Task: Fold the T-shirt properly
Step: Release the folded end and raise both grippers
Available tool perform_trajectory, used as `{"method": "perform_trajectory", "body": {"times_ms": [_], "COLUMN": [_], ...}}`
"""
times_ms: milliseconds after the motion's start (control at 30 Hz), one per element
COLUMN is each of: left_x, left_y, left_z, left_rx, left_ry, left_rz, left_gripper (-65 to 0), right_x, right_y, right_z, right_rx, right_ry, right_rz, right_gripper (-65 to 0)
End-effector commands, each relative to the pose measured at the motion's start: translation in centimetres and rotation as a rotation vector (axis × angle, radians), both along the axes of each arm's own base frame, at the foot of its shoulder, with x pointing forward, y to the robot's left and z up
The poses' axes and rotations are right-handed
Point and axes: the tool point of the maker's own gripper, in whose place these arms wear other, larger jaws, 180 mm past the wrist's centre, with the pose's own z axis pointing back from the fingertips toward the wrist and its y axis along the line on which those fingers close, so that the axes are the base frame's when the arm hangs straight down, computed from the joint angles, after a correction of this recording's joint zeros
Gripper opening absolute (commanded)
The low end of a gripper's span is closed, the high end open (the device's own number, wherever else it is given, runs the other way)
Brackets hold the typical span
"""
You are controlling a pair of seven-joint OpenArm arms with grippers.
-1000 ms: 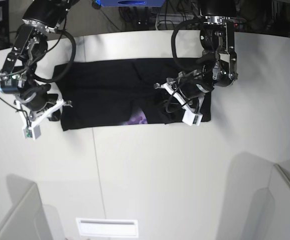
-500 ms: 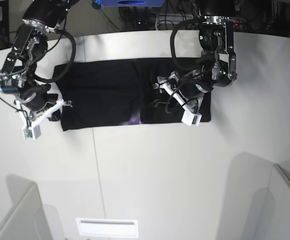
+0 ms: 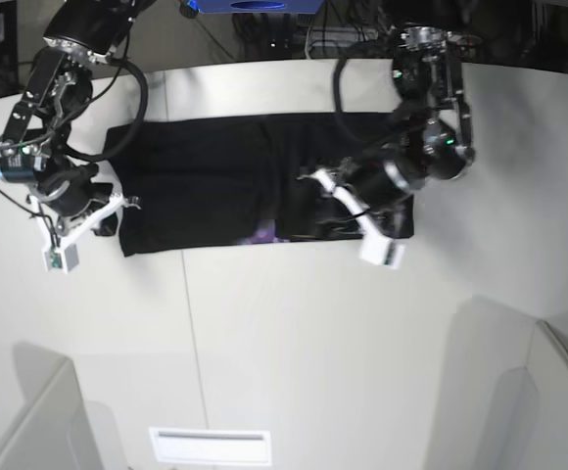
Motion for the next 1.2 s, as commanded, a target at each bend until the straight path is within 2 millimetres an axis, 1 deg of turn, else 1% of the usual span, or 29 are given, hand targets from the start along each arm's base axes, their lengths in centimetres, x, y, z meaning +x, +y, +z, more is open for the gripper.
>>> {"method": "perform_trajectory", "body": {"times_ms": [0,67,100,133,167,200,233,267,300,367,433,500,633,700,800,900,967,1067,1167], "left_x": [-0.2,-0.9,-1.5,-2.2,-3.2,-4.2,-4.8,-5.4,-6.0,-7.2,-8.0,-8.5,-8.9,-8.9,-8.9,-9.2,-8.9,-9.0,-9.1], "left_y": [2.5,7.1,8.4,9.5,10.7,11.7,12.4,13.3,13.9,15.3,16.9,18.3,21.6,22.6,23.2,24.0,24.2,24.5,24.7], "left_z": [-0.1,-1.2,-1.7,-2.3,-3.0,-3.6,-3.9,-4.0,-4.2,-4.3,-4.2,-4.1,-4.3,-4.2,-4.2,-4.5,-4.3,-4.5,-5.0], "left_rx": [0.037,0.103,0.127,0.151,0.182,0.209,0.226,0.248,0.265,0.294,0.317,0.355,0.500,0.548,0.560,0.571,0.572,0.566,0.561], "left_ry": [-0.002,0.028,0.046,0.066,0.092,0.115,0.125,0.116,0.108,0.082,0.061,0.057,0.051,0.038,0.034,0.036,0.024,0.031,0.047], "left_rz": [0.055,0.143,0.163,0.176,0.185,0.190,0.197,0.200,0.197,0.203,0.230,0.260,0.316,0.333,0.338,0.325,0.325,0.340,0.347], "left_gripper": [-65.0,-65.0,-65.0,-65.0,-65.0,-65.0,-65.0,-65.0,-65.0,-65.0,-65.0,-65.0,-65.0,-65.0,-65.0,-65.0,-65.0,-65.0,-65.0], "right_x": [0.7,0.8,0.9,0.9,0.9,0.9,0.8,0.7,0.6,0.7,0.5,0.5,0.5,0.3,-0.1,-1.2,-1.7,-2.1,-2.2], "right_y": [-0.1,0.8,1.5,1.9,2.3,2.1,1.7,1.4,0.8,-0.3,-2.0,-2.6,-2.7,-3.6,-4.0,-3.6,-3.3,-2.0,0.2], "right_z": [1.1,1.4,1.6,1.8,1.6,1.4,0.8,0.0,-0.8,-2.1,-3.3,-4.1,-5.3,-5.9,-7.2,-8.5,-8.8,-8.8,-8.8], "right_rx": [-0.002,0.043,0.079,0.108,0.147,0.182,0.219,0.264,0.297,0.358,0.381,0.389,0.408,0.385,0.359,0.359,0.361,0.424,0.467], "right_ry": [-0.030,-0.025,-0.033,-0.038,-0.037,-0.033,-0.022,-0.005,0.014,0.047,0.083,0.105,0.140,0.158,0.201,0.248,0.260,0.255,0.266], "right_rz": [0.006,0.029,0.046,0.058,0.062,0.049,0.028,0.007,-0.019,-0.071,-0.121,-0.133,-0.149,-0.162,-0.156,-0.144,-0.139,-0.128,-0.065], "right_gripper": [-65.0,-65.0,-60.2,-51.6,-41.0,-29.9,-21.0,-15.0,-13.4,-15.9,-18.6,-19.4,-19.8,-19.8,-19.7,-19.7,-19.7,-20.0,-20.3]}}
